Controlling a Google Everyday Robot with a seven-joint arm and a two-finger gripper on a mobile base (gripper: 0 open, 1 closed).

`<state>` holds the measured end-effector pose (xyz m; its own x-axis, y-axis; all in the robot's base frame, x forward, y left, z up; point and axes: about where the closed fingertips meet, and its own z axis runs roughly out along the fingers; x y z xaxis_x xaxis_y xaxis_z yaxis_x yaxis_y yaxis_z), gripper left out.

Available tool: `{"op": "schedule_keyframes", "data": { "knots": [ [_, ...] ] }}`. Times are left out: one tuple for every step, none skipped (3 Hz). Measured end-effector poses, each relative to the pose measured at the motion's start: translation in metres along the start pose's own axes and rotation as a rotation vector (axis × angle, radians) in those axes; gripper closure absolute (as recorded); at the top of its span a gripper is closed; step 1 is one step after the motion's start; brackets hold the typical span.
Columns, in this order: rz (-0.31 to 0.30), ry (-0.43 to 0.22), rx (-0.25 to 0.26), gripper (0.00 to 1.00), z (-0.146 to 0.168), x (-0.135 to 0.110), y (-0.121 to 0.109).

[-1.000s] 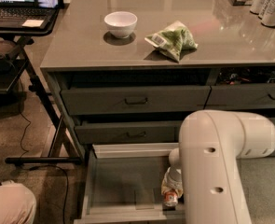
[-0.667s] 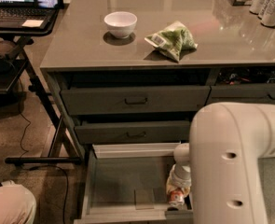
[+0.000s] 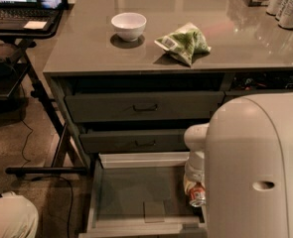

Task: Pick coke can from bottom drawer and place on counter

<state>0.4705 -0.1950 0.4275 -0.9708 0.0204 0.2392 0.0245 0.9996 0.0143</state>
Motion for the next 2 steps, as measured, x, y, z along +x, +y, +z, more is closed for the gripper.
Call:
{"op": "schedule_keyframes", "data": {
  "knots": [
    [-0.032,0.050,0.053,1.00,-0.0568,0.0211,-0.0060],
    [-0.031,0.080,0.064,1.00,-0.0604,0.0305,-0.0094]
  ]
}}
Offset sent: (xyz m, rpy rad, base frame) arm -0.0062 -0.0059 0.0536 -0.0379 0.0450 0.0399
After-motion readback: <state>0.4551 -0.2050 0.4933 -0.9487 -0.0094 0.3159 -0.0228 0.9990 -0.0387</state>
